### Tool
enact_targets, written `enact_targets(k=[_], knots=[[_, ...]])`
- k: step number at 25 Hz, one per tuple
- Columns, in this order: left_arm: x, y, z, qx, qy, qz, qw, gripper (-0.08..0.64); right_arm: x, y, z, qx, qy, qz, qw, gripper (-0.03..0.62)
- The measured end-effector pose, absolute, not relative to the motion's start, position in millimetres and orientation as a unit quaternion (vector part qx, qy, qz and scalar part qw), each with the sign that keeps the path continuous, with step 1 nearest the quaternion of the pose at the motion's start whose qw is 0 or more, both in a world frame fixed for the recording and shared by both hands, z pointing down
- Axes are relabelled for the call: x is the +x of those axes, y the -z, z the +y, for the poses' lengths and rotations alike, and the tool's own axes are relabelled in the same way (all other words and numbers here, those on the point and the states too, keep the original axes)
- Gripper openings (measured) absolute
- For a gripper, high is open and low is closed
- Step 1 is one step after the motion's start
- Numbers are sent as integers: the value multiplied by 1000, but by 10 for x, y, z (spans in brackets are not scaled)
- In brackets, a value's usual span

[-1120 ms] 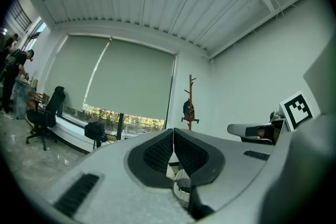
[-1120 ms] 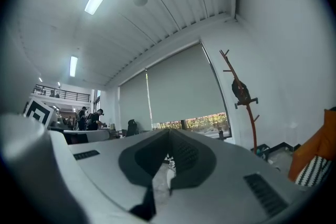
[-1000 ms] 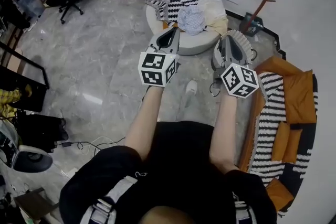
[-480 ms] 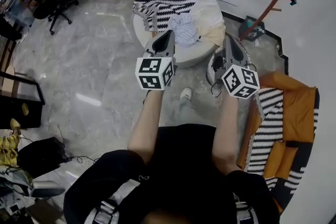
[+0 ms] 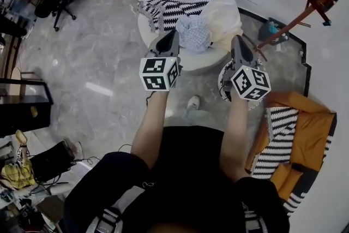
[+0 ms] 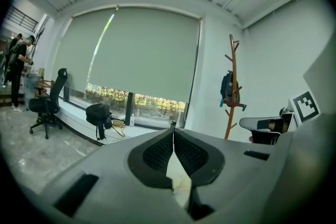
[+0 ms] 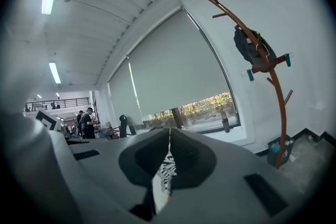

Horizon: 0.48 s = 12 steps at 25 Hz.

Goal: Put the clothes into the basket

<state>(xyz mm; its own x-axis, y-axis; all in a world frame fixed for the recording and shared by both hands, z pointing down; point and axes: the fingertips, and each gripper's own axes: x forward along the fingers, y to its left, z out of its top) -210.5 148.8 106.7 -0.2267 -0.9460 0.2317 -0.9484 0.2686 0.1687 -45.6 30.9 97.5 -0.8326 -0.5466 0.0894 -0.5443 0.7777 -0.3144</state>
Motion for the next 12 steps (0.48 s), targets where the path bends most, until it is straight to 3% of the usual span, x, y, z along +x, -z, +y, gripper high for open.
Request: enact_targets(k=[8, 12], knots=[[-2184, -1521, 1028, 605, -30, -774, 185, 9, -532, -1608, -119, -294, 227, 928, -9, 12], [-2222, -2146, 1005, 604, -9, -761, 239, 9, -718, -2206, 83, -277, 228, 932, -57, 12]])
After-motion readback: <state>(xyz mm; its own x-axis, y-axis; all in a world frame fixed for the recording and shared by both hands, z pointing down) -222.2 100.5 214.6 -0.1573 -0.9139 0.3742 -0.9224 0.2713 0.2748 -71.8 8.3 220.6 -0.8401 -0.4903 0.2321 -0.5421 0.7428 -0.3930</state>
